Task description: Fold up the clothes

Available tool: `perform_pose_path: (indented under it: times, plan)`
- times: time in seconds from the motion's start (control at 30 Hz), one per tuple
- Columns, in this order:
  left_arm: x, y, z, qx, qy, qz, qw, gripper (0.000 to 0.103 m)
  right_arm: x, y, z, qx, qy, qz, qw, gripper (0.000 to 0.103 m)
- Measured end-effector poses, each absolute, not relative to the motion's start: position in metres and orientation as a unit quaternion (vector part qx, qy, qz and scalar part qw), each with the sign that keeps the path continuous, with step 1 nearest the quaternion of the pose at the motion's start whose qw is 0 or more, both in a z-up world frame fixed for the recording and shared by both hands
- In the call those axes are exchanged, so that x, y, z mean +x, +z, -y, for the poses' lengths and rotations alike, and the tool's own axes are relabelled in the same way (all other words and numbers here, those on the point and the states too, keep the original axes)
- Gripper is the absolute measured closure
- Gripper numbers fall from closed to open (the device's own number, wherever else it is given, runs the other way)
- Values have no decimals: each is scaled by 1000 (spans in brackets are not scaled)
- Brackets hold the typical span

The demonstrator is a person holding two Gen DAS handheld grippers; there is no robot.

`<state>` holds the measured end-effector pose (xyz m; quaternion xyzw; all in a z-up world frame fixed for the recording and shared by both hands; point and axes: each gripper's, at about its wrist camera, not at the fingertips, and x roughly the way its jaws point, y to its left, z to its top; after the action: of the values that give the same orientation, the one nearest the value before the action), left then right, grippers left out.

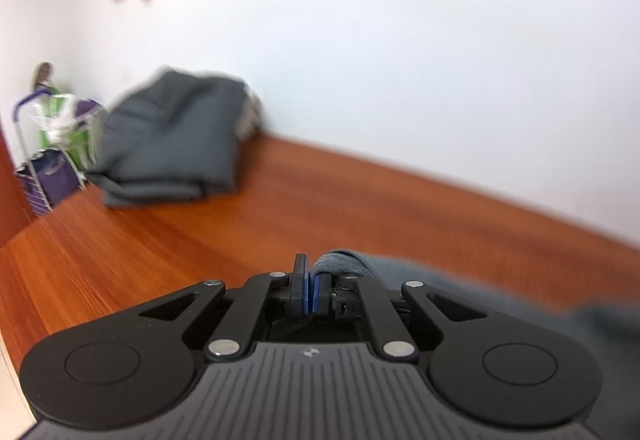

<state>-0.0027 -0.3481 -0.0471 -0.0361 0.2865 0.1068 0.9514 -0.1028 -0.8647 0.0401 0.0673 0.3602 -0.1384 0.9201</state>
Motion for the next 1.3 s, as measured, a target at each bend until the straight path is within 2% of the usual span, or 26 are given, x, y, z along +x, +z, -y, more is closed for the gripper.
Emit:
perform_pose_path:
  times: [0.23,0.37,0.57,0.83,1.13,1.3]
  plan:
    - [-20,21,313,-67,163,-217,960,98,-120,69,848,71,-84,-424,899,93]
    - [-9,34,297,-80,177,-233,953,98,-109,56,837,69,-63,-466,880,93]
    - [27,6,278,-92,209,-280,932,98,-60,1,827,75,-54,-496,863,93]
    - [110,-39,258,-94,216,-297,925,98,39,-60,825,60,-42,-516,854,93]
    - [192,-99,248,-76,225,-330,914,96,146,-97,828,31,-42,-526,849,93]
    - [217,-121,232,-82,251,-336,904,96,195,-89,823,43,-36,-502,863,93]
